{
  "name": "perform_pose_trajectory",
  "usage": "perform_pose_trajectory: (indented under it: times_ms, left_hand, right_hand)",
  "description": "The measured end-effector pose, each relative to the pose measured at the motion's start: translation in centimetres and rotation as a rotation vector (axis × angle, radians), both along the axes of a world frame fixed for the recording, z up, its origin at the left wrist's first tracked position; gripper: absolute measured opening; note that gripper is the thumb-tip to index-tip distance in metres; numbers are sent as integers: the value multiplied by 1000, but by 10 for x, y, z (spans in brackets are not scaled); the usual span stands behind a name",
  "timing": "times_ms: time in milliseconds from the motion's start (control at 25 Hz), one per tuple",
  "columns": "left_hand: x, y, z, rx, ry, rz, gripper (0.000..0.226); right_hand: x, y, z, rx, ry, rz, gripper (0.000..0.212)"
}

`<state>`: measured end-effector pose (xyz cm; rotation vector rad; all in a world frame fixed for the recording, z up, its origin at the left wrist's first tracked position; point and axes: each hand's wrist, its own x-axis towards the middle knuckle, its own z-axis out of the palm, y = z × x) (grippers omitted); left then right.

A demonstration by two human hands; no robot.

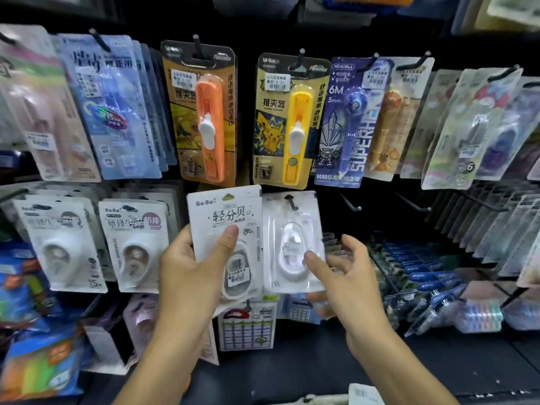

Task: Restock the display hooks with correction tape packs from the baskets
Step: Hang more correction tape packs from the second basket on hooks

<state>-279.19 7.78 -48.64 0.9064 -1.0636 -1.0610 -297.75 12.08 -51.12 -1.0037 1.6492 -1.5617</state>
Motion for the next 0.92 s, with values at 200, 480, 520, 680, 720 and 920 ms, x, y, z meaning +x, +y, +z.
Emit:
perform_pose_trajectory:
  times_ms: [200, 480, 520, 680, 720, 920]
  left_hand:
    - [-21, -6, -1, 77, 11, -182, 18]
    - [-19, -10, -7, -222, -850, 178, 30]
    - [-15, -10, -6, -200, -879, 163, 35]
    - [-13, -9, -12, -150, -988, 64, 53]
    - [-13, -9, -13, -152, -1008, 51, 57]
    - [-12, 0, -19, -224, -1006, 115, 52]
  right_hand:
    - [9, 8, -13, -88, -139, 411, 68]
    - [9, 11, -8, -201, -98, 204, 26]
    - [6, 14, -8, -169, -51, 181, 21]
    - [3, 10, -4, -138, 9, 160, 23]
    - [4, 6, -3, -125, -72, 156, 34]
    - [-6, 12, -29, 35, -303, 141, 52]
